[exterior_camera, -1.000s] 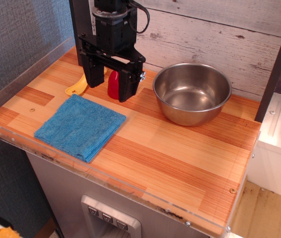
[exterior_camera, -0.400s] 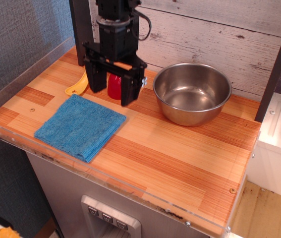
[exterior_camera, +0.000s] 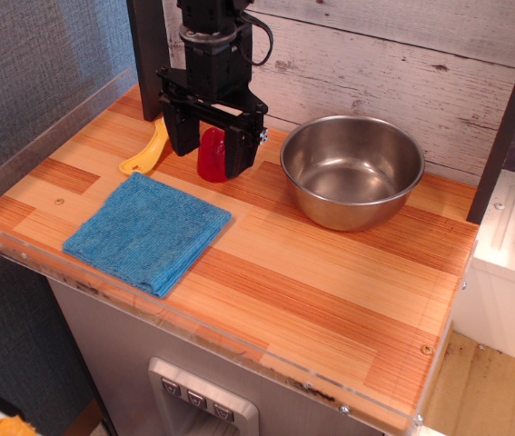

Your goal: Place the red item close to the bottom right hand side of the table.

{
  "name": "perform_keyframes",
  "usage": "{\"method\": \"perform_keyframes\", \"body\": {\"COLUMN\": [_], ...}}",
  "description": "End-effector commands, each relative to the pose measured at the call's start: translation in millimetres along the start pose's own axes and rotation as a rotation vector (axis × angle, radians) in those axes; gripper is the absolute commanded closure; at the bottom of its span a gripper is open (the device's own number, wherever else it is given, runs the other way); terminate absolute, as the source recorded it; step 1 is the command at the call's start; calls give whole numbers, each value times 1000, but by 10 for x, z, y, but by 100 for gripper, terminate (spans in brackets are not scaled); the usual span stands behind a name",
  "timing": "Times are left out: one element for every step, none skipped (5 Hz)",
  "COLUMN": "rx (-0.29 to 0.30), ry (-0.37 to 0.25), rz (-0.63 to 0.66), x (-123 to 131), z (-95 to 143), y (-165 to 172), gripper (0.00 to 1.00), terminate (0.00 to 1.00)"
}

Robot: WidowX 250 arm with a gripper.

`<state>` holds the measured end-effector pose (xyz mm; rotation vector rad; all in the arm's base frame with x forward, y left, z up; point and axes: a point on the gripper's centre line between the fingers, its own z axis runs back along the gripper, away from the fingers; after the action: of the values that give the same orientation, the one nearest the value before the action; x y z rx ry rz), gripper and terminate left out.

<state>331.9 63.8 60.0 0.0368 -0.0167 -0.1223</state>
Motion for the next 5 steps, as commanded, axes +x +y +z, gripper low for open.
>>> {"method": "perform_keyframes", "body": {"rx": [57, 69, 72, 52, 49], "ry": [-45, -36, -28, -21, -9], "rz": [53, 63, 77, 86, 84], "x": [249, 336, 403, 438, 447], "z": [-33, -105, -185, -290, -328], "y": [238, 315, 364, 393, 366], "gripper": [0, 0, 0, 0, 100], "terminate": [0, 0, 0, 0, 0]}}
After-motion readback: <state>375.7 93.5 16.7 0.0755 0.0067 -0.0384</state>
